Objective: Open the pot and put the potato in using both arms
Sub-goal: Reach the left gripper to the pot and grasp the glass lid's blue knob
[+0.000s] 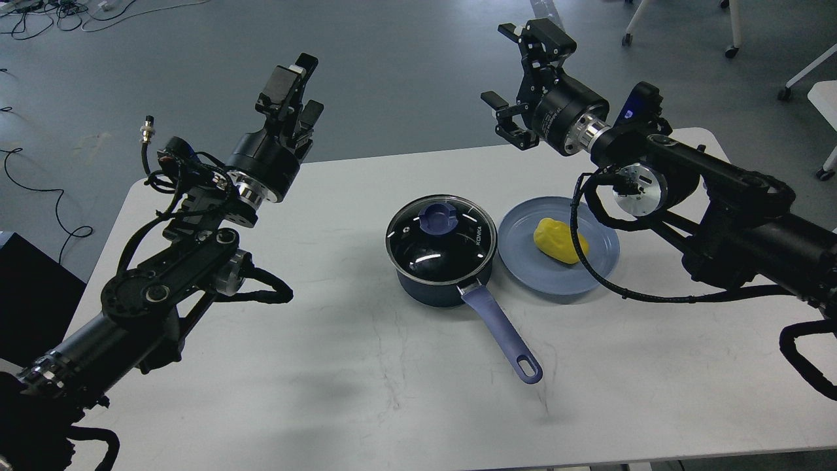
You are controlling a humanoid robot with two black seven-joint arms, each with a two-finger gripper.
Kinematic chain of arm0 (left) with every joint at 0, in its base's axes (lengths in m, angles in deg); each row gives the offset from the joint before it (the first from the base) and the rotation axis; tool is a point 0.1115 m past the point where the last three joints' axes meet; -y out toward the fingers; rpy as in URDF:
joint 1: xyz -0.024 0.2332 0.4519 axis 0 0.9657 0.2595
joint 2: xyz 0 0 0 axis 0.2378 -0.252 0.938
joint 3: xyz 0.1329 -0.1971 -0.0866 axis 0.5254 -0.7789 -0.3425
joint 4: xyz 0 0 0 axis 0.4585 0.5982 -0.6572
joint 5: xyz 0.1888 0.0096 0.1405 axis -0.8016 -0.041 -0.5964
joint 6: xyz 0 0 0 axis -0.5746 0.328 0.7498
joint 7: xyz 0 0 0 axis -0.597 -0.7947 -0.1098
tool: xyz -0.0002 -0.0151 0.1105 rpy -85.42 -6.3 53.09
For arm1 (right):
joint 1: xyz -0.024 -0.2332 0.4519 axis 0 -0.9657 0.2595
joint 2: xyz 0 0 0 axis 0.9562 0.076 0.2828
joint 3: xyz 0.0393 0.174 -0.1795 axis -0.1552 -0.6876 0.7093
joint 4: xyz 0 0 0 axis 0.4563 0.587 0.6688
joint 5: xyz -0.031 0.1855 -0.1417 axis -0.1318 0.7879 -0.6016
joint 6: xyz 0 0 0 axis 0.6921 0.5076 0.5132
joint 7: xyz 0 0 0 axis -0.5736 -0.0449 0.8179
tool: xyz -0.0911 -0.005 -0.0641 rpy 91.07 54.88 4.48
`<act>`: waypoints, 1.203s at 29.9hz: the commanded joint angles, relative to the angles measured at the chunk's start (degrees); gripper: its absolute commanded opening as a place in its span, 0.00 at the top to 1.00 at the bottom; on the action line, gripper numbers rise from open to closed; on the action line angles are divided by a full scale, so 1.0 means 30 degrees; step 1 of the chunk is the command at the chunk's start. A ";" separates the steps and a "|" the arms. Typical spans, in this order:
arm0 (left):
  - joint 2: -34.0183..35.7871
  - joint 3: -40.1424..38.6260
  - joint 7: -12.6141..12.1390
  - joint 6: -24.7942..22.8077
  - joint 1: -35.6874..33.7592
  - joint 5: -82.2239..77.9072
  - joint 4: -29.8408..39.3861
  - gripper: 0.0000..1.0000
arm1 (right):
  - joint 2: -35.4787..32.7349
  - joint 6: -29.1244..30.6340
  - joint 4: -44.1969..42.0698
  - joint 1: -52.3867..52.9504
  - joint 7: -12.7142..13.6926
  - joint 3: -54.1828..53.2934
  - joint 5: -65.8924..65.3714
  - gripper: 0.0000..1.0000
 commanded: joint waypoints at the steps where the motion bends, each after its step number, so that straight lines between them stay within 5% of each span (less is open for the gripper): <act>1: 0.0090 0.1193 0.0018 0.0189 -0.0959 -0.1769 0.0005 0.02 | -0.0423 -0.0028 -0.0045 -0.0108 -0.0005 -0.0086 -0.0008 0.00; 11: -0.0027 0.7138 0.0018 0.1124 -0.3713 -1.0078 -0.0287 0.02 | -0.1826 -0.0292 -0.0045 -0.2186 0.0082 -0.3717 0.0021 0.00; 23: -0.3892 0.8752 0.0018 0.2620 -0.3567 -1.7676 -0.4911 0.02 | -0.2707 -0.0351 -0.0075 -0.3945 0.0112 -0.5007 0.0050 0.00; 36: -0.3983 0.9865 0.0018 0.2620 -0.3304 -1.7707 -0.5823 0.02 | -0.3353 -0.0351 -0.0045 -0.4531 0.0053 -0.5242 0.0080 0.00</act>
